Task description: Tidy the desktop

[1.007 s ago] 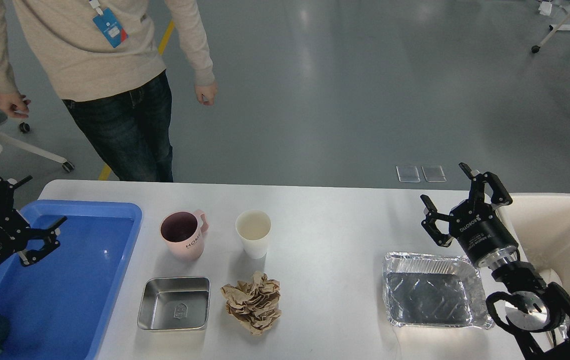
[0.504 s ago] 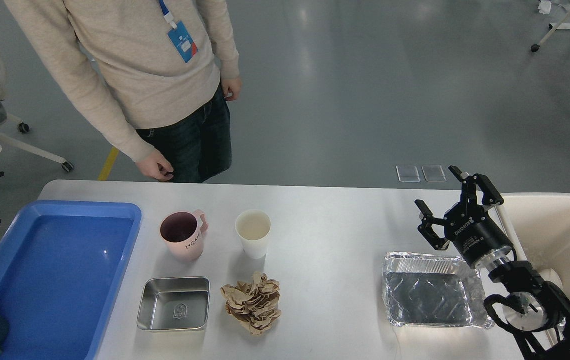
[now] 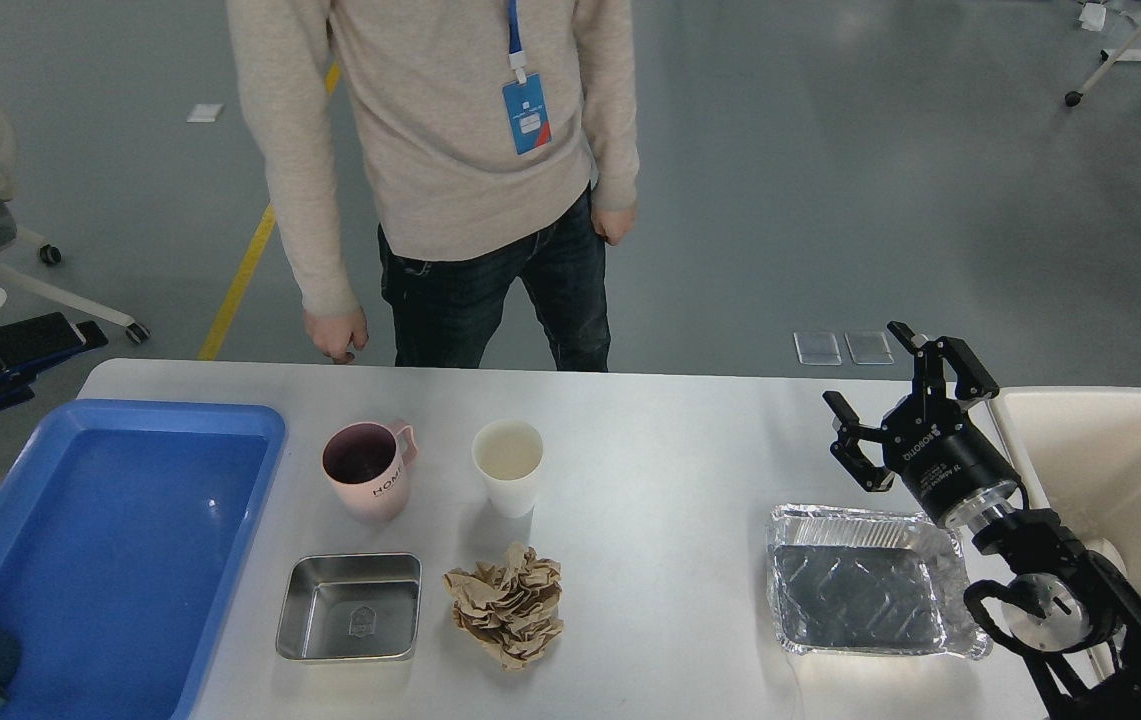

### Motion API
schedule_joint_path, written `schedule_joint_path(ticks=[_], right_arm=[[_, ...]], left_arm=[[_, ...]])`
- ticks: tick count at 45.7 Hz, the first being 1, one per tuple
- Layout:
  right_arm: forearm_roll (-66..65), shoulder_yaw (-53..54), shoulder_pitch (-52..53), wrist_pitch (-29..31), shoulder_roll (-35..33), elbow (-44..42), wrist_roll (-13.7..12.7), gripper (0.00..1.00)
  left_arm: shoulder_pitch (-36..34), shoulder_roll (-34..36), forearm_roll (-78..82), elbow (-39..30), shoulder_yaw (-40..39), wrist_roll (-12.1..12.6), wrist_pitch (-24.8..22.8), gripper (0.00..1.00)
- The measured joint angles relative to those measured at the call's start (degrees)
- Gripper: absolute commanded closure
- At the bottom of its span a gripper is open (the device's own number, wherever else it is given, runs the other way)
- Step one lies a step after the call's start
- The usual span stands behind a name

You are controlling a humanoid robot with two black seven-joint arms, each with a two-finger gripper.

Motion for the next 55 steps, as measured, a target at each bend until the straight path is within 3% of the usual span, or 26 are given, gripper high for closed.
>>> schedule_joint_path(ticks=[8,20,26,47,55], right_arm=[[0.0,-0.1,0.0,0.0,-0.1,0.0,0.0,0.0],[-1.3,-0.1,0.0,0.0,-0.1,-0.1,0.0,0.0],[-1.7,-0.2,0.0,0.0,-0.1,-0.1,0.0,0.0],[-2.0,-0.8,-0.3,0.0,-0.4,-0.3,0.0,0.0],[-2.0,-0.8,-0.3,0.0,-0.4,-0.2,0.0,0.0]], left_arm=[[4.2,-2.2,4.5,-3.3,0.0,-0.9,0.1,0.01],[6.8,-4.1,18.4,-3.7,1.1,-6.4,-0.2,0.01],[6.6,-3.9,19.7,-3.7,1.4,-7.5,-0.4,0.01],[3.0,-4.6,19.9,-3.7,2.4,-7.1,-3.8,0.01],[2.8,-8.7,20.0,-2.8,2.5,-3.4,-3.7,0.01]])
